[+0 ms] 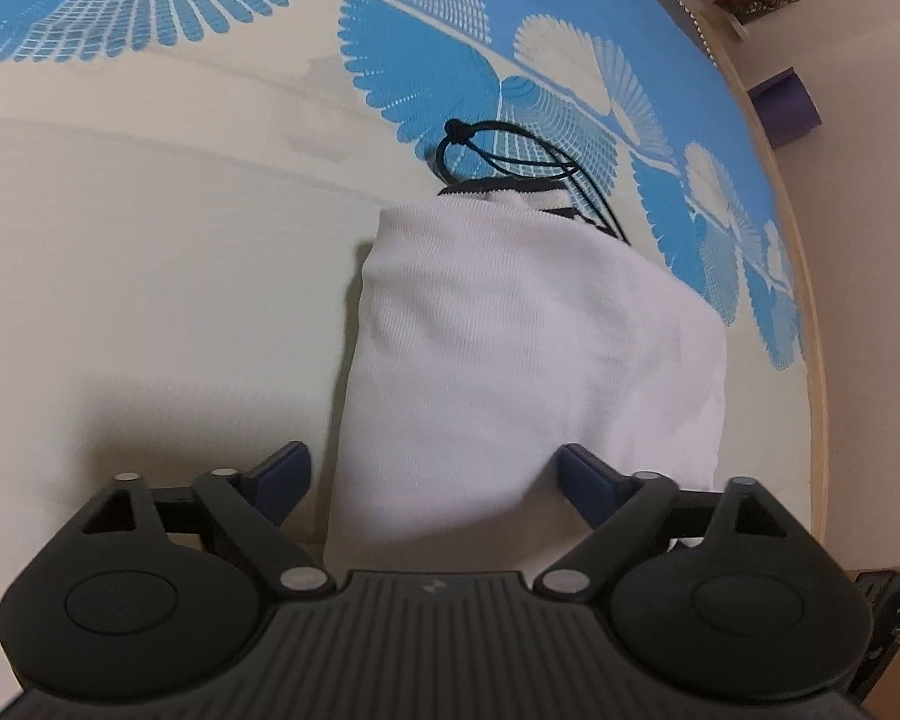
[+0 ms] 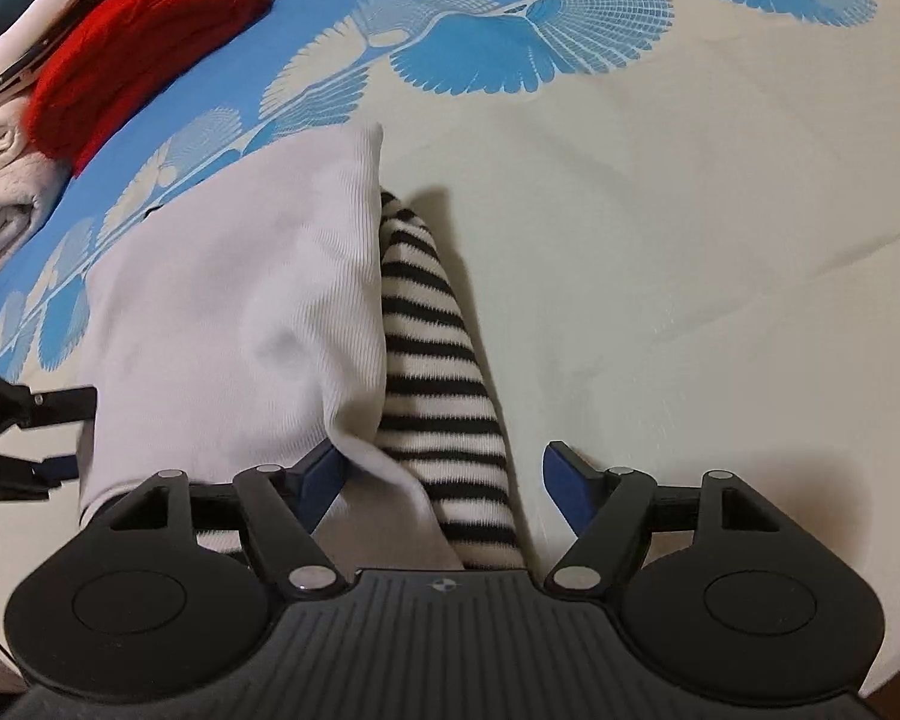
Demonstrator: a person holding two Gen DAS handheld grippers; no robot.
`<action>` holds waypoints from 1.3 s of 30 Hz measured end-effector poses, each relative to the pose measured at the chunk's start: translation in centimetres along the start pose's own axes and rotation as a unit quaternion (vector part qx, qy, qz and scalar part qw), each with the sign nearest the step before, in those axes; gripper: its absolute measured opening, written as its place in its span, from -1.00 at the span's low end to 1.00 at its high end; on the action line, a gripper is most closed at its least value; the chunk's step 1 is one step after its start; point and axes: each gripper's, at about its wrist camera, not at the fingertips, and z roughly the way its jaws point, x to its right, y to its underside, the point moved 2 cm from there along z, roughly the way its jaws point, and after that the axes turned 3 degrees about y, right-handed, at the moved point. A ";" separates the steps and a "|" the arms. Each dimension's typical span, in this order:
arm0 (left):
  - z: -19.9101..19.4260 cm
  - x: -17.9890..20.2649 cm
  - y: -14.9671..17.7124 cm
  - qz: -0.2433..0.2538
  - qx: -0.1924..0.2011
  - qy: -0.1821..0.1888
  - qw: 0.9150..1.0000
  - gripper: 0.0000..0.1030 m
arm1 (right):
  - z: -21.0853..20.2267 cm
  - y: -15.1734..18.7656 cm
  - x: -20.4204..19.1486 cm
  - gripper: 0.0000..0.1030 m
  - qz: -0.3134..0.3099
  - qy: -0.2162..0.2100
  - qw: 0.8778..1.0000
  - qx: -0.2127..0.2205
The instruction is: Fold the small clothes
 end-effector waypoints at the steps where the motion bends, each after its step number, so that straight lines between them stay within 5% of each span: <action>1: 0.6 -0.2 0.0 0.001 -0.001 0.001 1.000 0.86 | 0.2 0.0 0.0 0.47 -0.001 0.003 1.000 0.001; 7: 1.8 -0.5 0.1 -0.006 -0.009 0.018 1.000 0.86 | 1.2 -0.3 -0.4 0.49 -0.005 0.010 1.000 0.003; 10: 2.4 -0.4 0.1 0.001 -0.011 0.024 1.000 0.79 | 1.1 -0.1 -0.7 0.03 -0.007 -0.013 1.000 0.004; 12: 2.3 0.1 0.0 0.018 -0.011 0.025 0.999 0.54 | 1.1 0.0 -0.9 -0.49 0.004 -0.039 0.999 -0.002; 15: 1.4 1.2 -0.2 0.061 -0.014 0.026 0.998 0.12 | 1.2 -0.1 -1.4 -0.62 0.007 -0.045 0.999 -0.003; 19: -1.3 2.3 -0.8 0.114 0.011 0.024 0.993 0.01 | 1.5 -0.5 -2.4 -0.71 0.018 -0.059 0.998 -0.006; 24: -5.9 0.8 -2.6 0.157 0.068 -0.029 0.985 0.01 | 2.3 -0.9 -8.0 -0.87 -0.005 -0.098 0.995 0.005; 30: -10.8 -5.5 -5.3 0.126 0.111 -0.065 0.984 0.01 | 4.1 -1.7 -17.1 -0.89 -0.036 -0.160 0.986 0.025; 39: -14.4 -11.4 -7.2 0.084 0.136 -0.104 0.982 0.20 | 5.3 -2.2 -22.1 -0.90 -0.047 -0.149 0.987 0.038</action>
